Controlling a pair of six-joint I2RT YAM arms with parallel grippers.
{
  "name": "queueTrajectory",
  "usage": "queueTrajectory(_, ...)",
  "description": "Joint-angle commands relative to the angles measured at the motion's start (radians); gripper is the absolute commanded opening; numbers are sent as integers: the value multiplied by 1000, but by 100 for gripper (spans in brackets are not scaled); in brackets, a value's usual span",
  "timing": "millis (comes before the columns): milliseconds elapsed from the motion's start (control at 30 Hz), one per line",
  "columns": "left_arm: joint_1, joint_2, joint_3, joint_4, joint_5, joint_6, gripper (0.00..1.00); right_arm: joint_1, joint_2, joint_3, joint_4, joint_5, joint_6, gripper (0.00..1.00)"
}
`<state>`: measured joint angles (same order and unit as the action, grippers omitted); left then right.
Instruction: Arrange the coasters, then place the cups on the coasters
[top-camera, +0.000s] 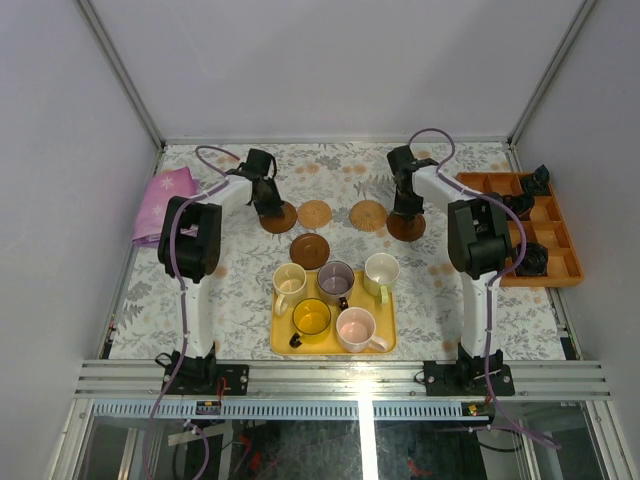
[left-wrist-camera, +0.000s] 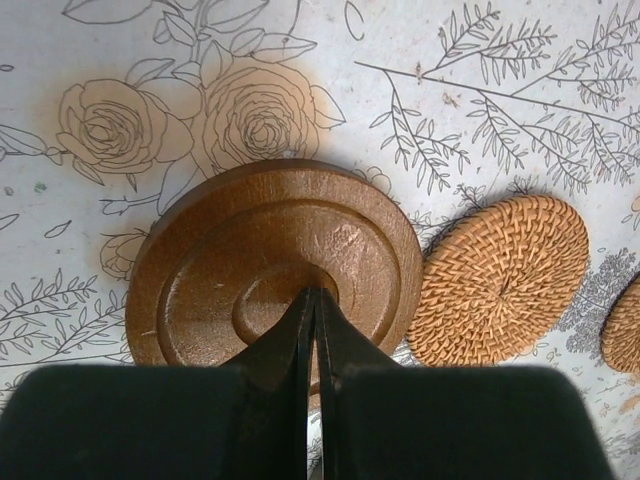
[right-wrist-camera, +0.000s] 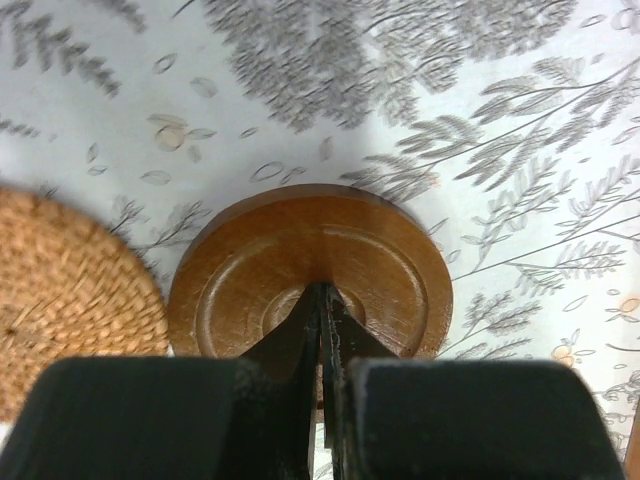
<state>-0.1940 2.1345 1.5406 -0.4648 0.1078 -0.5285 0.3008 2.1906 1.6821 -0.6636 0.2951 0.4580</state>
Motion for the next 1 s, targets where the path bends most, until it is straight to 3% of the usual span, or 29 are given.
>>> queueTrajectory(0, 21, 1, -28, -14, -62, -24, 0, -63, 50, -27, -24, 47, 23, 0)
queueTrajectory(533, 83, -77, -32, 3, -107, -7, 0, -83, -97, -99, 87, -22, -64, 3)
queueTrajectory(767, 87, -128, -24, 5, -39, 8, 0, -61, -251, -149, 166, -36, -135, 16)
queueTrajectory(967, 77, -235, -71, 31, 24, 66, 0, -23, -362, -196, 251, -41, -168, 34)
